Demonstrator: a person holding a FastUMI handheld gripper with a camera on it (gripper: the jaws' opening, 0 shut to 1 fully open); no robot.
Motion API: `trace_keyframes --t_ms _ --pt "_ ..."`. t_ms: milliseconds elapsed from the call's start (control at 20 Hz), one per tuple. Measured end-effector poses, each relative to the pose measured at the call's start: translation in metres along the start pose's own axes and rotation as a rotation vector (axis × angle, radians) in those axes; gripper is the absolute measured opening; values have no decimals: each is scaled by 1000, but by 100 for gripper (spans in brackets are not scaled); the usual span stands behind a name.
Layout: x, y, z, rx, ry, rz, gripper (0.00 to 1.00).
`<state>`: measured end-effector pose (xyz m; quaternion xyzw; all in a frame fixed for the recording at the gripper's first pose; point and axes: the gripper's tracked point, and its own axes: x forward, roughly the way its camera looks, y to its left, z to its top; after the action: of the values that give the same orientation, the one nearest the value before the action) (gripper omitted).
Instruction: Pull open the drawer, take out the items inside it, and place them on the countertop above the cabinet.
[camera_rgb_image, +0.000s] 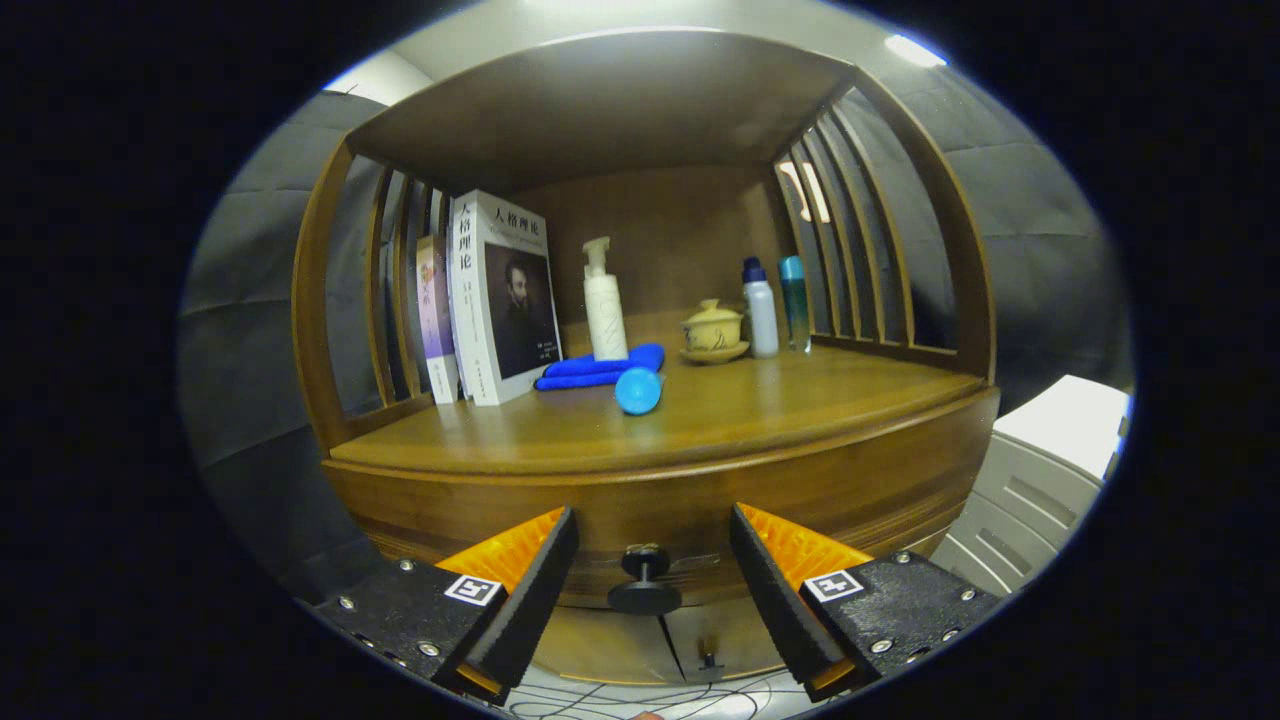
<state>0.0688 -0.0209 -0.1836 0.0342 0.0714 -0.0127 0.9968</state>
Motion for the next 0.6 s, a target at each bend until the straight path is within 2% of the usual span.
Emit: trace_keyframes --t_ms 450,600 --pt "-59 -32 128 -16 -96 -14 95" --pt "-74 -37 158 -118 -96 -15 95"
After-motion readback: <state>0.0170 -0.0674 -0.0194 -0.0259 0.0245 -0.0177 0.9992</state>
